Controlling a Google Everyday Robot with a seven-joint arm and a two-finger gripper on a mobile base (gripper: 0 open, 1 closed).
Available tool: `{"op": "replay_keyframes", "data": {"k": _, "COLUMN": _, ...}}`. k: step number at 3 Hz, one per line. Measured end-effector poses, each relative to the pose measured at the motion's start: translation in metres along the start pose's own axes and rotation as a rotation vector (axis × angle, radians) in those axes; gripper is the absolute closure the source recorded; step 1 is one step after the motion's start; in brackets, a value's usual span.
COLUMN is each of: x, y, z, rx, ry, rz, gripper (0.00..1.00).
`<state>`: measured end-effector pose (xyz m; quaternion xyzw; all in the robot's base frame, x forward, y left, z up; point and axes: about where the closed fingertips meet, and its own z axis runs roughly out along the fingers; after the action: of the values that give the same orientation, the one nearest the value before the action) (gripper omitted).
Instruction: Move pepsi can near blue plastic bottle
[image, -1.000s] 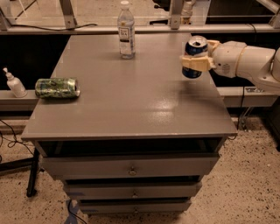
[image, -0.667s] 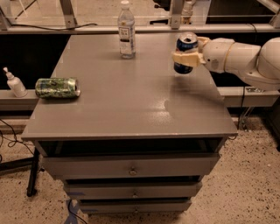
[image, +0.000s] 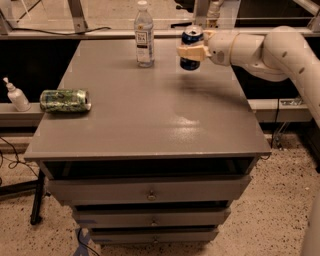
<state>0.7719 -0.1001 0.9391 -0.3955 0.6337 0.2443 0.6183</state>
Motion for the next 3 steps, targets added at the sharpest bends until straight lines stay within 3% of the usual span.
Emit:
{"op": "replay_keyframes", "data": {"k": 1, "x": 0.002, "y": -0.014, "z": 0.030, "rx": -0.018, "ry": 0.005, "rz": 0.012, "gripper": 1.00}}
{"op": "replay_keyframes", "data": {"k": 3, "x": 0.023, "y": -0.021, "z": 0.083, "rx": -0.051, "ry": -0.005, "rz": 0.064, "gripper": 1.00}}
